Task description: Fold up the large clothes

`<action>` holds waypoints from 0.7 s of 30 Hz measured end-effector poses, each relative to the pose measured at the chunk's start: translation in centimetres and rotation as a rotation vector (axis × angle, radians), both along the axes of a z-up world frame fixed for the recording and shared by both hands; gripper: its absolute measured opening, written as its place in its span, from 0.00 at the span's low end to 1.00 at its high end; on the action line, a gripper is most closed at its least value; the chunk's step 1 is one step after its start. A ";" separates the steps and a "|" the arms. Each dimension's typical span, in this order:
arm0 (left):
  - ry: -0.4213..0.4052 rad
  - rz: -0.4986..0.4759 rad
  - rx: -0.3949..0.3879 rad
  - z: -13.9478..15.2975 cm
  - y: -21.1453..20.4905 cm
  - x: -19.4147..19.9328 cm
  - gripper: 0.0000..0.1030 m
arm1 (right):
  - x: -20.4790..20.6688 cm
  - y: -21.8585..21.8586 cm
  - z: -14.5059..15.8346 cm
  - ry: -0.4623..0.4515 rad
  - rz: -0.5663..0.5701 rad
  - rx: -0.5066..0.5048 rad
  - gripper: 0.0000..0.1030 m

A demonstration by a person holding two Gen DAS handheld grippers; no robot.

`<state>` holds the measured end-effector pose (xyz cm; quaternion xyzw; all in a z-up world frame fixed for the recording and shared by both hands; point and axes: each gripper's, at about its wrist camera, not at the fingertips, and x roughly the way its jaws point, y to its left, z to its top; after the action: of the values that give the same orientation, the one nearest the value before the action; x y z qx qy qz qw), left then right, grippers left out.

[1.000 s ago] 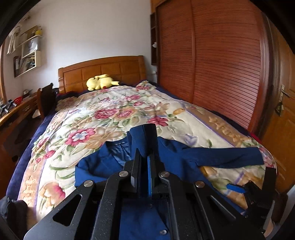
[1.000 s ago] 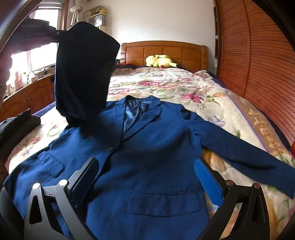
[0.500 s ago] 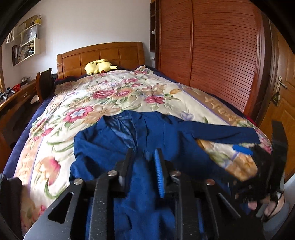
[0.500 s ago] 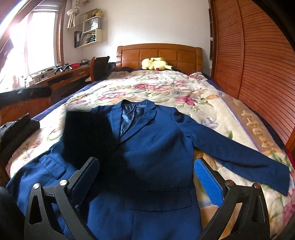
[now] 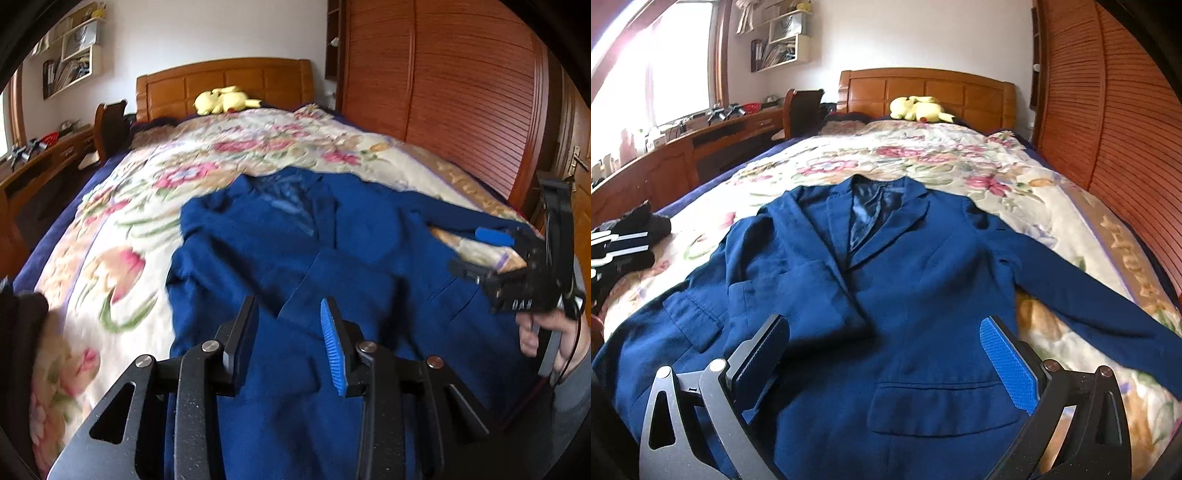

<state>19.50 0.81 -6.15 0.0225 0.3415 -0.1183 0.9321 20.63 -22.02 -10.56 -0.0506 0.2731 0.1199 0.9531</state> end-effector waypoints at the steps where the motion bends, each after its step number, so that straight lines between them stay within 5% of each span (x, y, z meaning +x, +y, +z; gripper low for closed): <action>1: 0.007 0.005 -0.002 -0.4 0.4 -0.3 0.35 | 0.2 0.4 -0.1 0.004 0.008 -0.005 1.00; 11: 0.008 0.048 -0.001 -1.9 2.9 -3.9 0.36 | 2.1 4.6 -0.8 0.046 0.124 0.000 0.99; 18: -0.011 0.065 0.005 -1.7 4.3 -5.7 0.64 | 4.3 8.3 -2.3 0.120 0.236 0.030 0.87; 21: -0.017 0.074 0.007 -1.6 4.7 -6.1 0.69 | 5.3 9.6 -3.7 0.161 0.263 0.016 0.82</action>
<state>13.35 5.48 -7.77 0.0142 0.3346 -0.0822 0.9387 25.91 -12.44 -14.22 -0.0684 0.3385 0.2494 0.9047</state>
